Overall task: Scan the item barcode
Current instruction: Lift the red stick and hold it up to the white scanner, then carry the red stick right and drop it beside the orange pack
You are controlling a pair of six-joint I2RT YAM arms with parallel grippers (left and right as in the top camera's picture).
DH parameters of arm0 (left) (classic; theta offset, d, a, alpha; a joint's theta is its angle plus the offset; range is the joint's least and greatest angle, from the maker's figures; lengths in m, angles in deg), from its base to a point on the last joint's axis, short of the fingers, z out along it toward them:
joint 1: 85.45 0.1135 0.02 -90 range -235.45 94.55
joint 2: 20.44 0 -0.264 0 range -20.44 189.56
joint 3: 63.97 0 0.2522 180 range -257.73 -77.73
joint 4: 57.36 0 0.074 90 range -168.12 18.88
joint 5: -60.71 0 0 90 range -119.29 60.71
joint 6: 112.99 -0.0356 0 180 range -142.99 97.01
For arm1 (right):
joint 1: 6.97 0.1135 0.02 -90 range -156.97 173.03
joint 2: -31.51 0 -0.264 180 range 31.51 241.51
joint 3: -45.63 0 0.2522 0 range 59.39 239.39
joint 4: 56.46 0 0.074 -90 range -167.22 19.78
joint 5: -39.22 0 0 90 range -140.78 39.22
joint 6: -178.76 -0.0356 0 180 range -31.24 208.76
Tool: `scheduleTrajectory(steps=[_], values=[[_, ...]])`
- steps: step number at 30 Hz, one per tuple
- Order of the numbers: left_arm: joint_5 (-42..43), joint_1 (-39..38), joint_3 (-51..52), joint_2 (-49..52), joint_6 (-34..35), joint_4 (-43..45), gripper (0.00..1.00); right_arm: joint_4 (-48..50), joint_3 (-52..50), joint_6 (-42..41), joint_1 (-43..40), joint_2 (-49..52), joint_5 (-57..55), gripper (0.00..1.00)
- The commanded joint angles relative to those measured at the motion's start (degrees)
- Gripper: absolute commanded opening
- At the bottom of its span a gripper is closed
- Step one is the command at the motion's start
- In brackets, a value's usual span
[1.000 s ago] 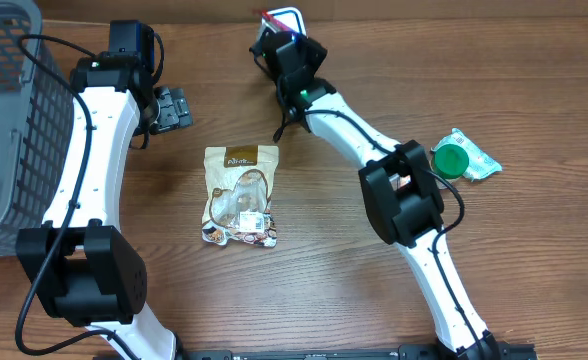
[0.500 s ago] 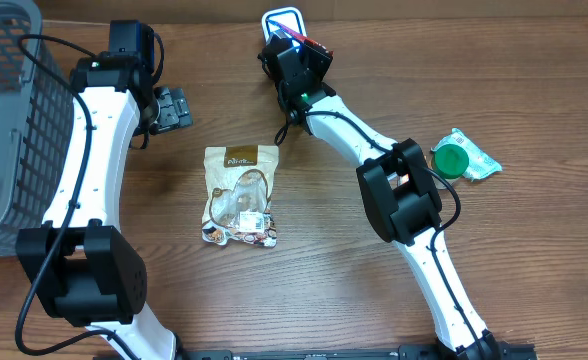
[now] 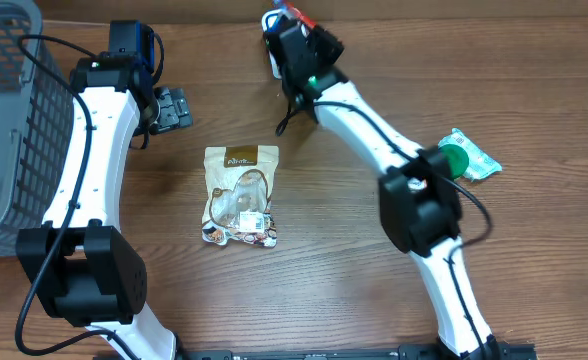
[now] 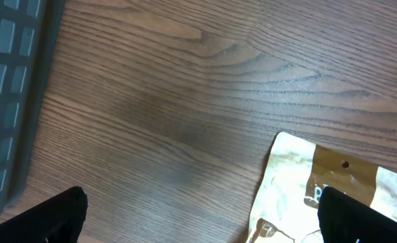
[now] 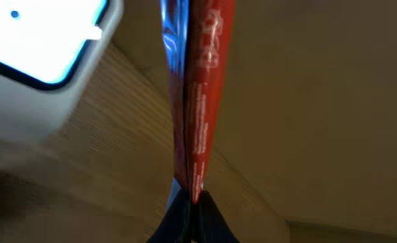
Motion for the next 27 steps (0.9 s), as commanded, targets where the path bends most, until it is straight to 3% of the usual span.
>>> scheduleTrajectory(steps=[1,6,10,11,13,23,26,27], values=[[-0.6,-0.4,-0.9,-1.0,-1.2,-0.1,1.0,-9.1,0.5,-17.7,1.3,-10.7,-1.0,0.03],[-0.6,-0.4,-0.9,-1.0,-1.2,-0.1,1.0,-31.5,0.5,-37.9,2.0,-16.5,7.6,0.04],[-0.6,-0.4,-0.9,-1.0,-1.2,-0.1,0.99,-46.5,0.5,-47.5,1.7,-17.7,22.0,0.04],[-0.6,-0.4,-0.9,-1.0,-1.3,-0.1,1.0,-50.2,0.4,-49.2,1.6,-17.7,26.3,0.09],[-0.6,-0.4,-0.9,-1.0,-1.2,-0.1,0.99,-56.9,-1.1,-53.8,1.0,-17.5,35.5,0.07],[-0.6,-0.4,-0.9,-1.0,-1.2,-0.1,0.99,-57.9,-13.7,-59.2,0.7,-17.4,38.4,0.04],[-0.6,-0.4,-0.9,-1.0,-1.2,-0.1,1.0,-54.2,-17.5,-59.2,0.6,-17.4,38.4,0.06],[-0.6,-0.4,-0.9,-1.0,-1.2,-0.1,1.0,-52.2,-18.7,-59.1,0.6,-17.4,38.4,0.12]])
